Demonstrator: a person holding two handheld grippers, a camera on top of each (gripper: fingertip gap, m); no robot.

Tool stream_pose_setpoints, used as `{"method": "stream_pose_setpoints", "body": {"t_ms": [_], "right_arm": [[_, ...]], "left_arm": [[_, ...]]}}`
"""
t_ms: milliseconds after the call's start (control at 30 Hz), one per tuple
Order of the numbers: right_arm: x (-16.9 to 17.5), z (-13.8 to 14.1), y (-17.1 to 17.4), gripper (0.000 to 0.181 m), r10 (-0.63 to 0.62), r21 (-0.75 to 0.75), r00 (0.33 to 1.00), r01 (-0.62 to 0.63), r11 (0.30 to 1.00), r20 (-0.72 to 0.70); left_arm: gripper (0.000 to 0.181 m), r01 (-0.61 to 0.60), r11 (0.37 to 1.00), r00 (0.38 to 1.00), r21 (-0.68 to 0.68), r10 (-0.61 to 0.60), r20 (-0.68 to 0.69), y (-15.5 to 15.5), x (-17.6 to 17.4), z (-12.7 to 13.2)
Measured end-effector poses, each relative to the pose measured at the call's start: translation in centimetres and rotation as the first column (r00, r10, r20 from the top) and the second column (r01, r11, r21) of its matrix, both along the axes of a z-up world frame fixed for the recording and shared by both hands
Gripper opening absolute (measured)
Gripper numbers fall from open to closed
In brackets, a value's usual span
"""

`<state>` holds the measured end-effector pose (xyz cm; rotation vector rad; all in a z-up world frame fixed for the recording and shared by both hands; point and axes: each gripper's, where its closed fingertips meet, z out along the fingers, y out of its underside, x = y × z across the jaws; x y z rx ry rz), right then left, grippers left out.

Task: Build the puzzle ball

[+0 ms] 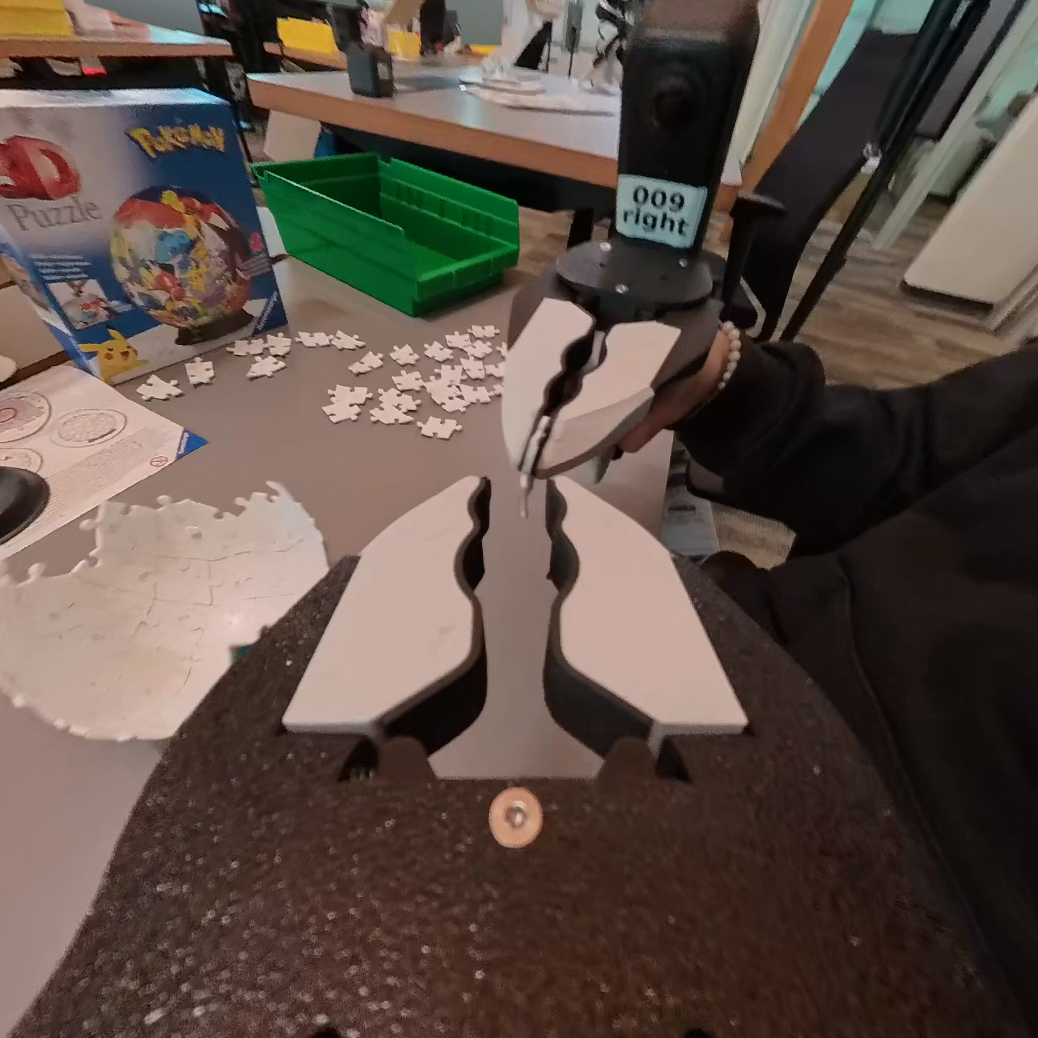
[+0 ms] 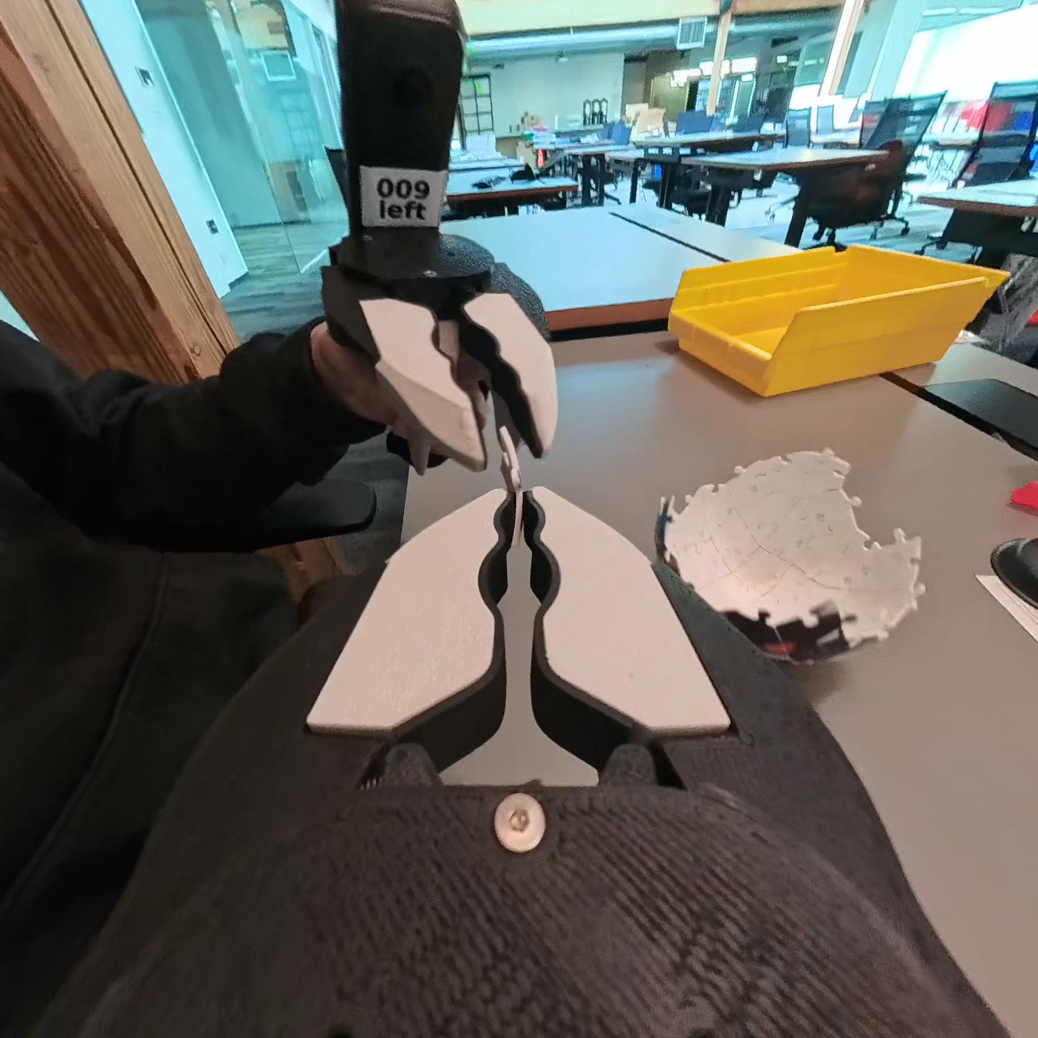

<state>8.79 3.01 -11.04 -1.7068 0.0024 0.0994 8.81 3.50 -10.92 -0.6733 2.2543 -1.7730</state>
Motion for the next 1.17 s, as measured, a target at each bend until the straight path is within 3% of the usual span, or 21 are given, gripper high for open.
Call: {"method": "stream_pose_setpoints", "body": {"t_ms": [133,200,300,433,733,833,933,1100,1167], "right_arm": [[0.4,0.1,0.1,0.003,-0.002,-0.017,1.0,0.002,1.0,-0.005],[0.9,0.5,0.1,0.003,-0.007,-0.001,1.0,0.007,1.0,0.006],[2.9,3.1,0.2,0.018,-0.108,0.134,0.994,0.102,0.986,0.035],[4.0,4.2,1.3,0.012,-0.068,0.124,0.995,0.059,0.991,0.069],[6.5,5.4,5.0,0.003,0.113,0.038,0.979,-0.121,0.992,0.167],[10.3,4.0,5.4,0.003,0.084,-0.096,0.972,-0.065,0.993,0.218],[14.6,1.9,5.1,0.003,0.063,-0.24,0.955,0.01,0.971,0.291],[18.1,-3.2,6.2,0.003,0.186,-0.454,0.95,-0.054,0.889,0.251],[19.1,-5.1,6.8,0.003,0.23,-0.516,0.941,-0.073,0.853,0.247]], "left_arm": [[0.002,-0.019,0.999,0.999,0.045,0.017,0.05,-0.4,0.4,-0.5],[0.001,-0.039,0.999,0.999,0.003,0.038,0.035,-0.4,0.7,-0.1],[0.002,-0.113,0.988,0.994,-0.104,0.114,-0.001,0.5,2.0,0.8],[0.001,-0.155,0.956,0.987,-0.249,0.158,-0.011,1.7,3.0,2.7],[0.002,-0.239,0.929,0.969,-0.283,0.247,-0.007,4.3,6.5,3.7],[0.029,-0.354,0.911,0.932,-0.21,0.363,0.003,7.3,8.8,3.6],[0.032,-0.505,0.863,0.863,0.015,0.505,0.014,11.0,11.7,1.8],[0.042,-0.378,0.843,0.877,0.381,0.458,-0.143,10.6,14.8,-4.0],[0.044,-0.353,0.795,0.858,0.493,0.485,-0.168,11.3,16.4,-6.2]]}}
